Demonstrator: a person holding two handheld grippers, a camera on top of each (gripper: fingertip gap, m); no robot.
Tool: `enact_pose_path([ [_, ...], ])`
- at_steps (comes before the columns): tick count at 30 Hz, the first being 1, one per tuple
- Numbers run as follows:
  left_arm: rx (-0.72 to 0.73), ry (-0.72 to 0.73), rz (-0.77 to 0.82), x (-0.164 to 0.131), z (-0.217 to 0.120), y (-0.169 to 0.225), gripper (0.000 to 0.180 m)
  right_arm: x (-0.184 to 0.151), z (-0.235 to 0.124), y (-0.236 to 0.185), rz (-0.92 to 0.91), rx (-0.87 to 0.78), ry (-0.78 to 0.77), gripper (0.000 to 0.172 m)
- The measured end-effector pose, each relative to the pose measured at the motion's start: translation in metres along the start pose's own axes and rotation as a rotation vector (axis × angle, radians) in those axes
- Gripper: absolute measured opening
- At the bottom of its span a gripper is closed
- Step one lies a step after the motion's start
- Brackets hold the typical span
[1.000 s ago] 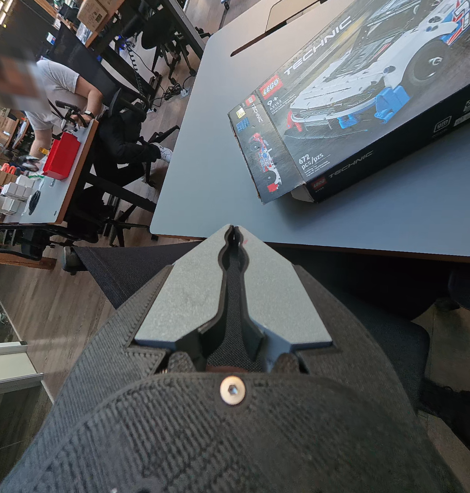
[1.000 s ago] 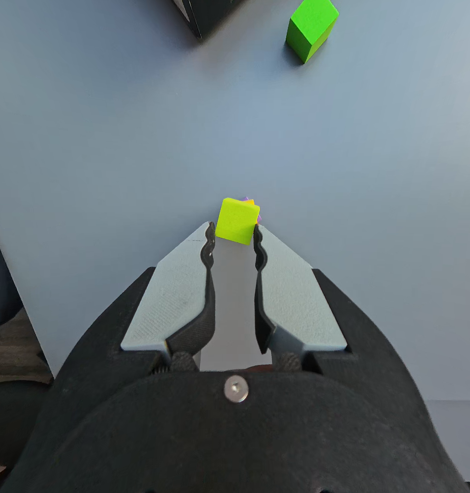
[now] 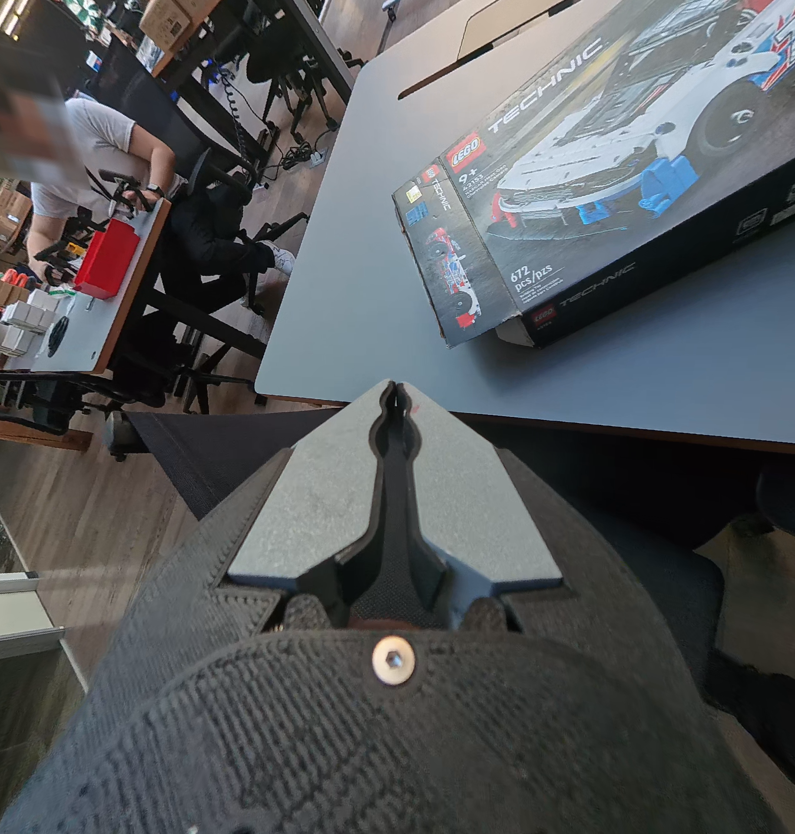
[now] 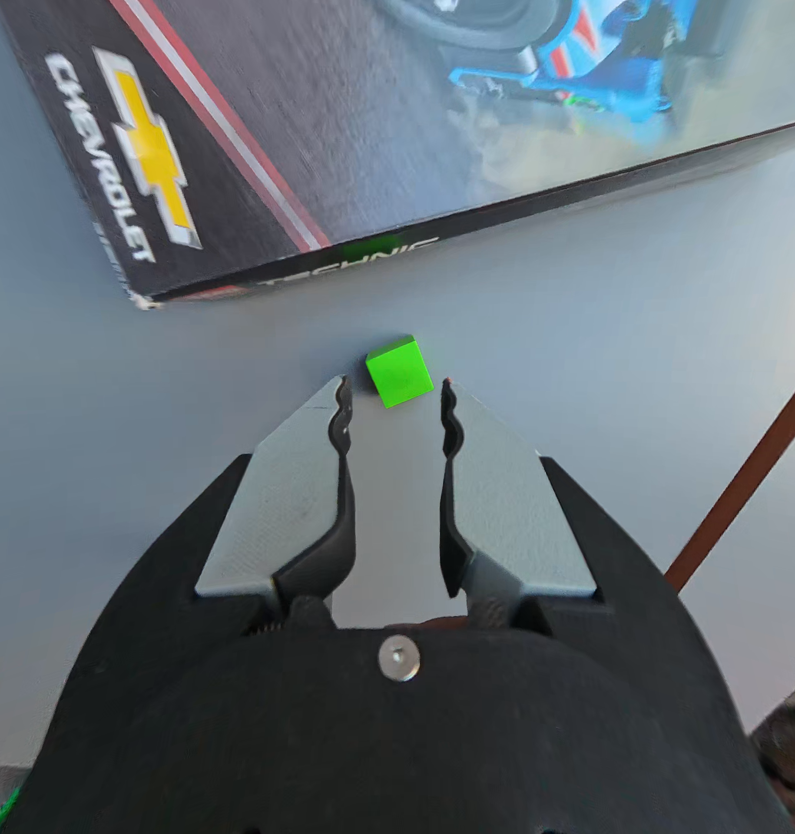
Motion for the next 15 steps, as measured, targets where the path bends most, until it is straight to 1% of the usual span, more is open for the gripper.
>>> enact_pose_path([
  [2,0.009,-0.006,-0.01,-0.001,0.0,-0.002,0.0,0.0,0.015,0.003,-0.022,-0.016,-0.072,0.038],
  [5,0.018,-0.01,-0.03,-0.002,0.0,-0.004,0.0,0.0,0.028,0.002,-0.008,0.023,-0.095,0.035],
  [6,0.018,-0.01,-0.032,-0.002,0.0,-0.004,0.0,-0.002,0.03,0.001,-0.003,0.032,-0.112,0.027],
  [8,0.015,-0.013,-0.032,-0.003,0.0,-0.004,0.0,-0.004,0.029,0.001,0.006,0.019,-0.114,0.026],
  [11,0.012,-0.014,-0.023,-0.003,0.001,-0.003,0.0,-0.006,0.009,0.001,0.091,0.025,-0.061,0.026],
  [15,0.013,-0.007,-0.025,-0.002,0.0,-0.003,0.0,-0.023,-0.05,-0.001,0.268,0.045,0.025,0.026],
])
Point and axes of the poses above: each gripper's, where its closed fingertips meet, z out along the fingers, x out of its top, y = z × x across the jaws, the point moved 8 cm from there along -z, back along the fingers, and after that the axes turned 12 degrees about z, right-handed, at the moved point
